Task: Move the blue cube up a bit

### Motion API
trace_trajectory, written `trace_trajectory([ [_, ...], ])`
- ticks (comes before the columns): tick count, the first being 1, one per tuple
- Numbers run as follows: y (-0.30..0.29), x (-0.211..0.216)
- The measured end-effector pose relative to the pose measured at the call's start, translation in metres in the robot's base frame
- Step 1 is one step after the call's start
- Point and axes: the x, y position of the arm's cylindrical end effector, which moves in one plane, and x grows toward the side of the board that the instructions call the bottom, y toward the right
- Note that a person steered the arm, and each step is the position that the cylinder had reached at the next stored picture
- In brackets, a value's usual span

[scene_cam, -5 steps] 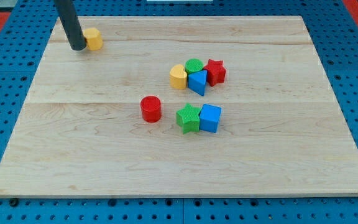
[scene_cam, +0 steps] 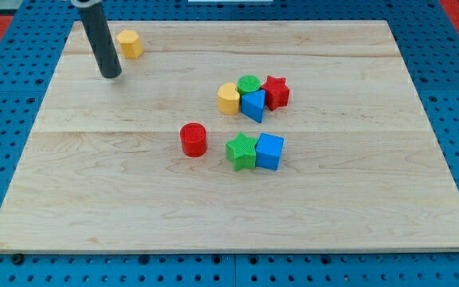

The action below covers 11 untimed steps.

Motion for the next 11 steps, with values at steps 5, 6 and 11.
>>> trace_trajectory([
  [5,0.146,0.096],
  [6,0.201,0.102],
  [11,0.225,0.15],
])
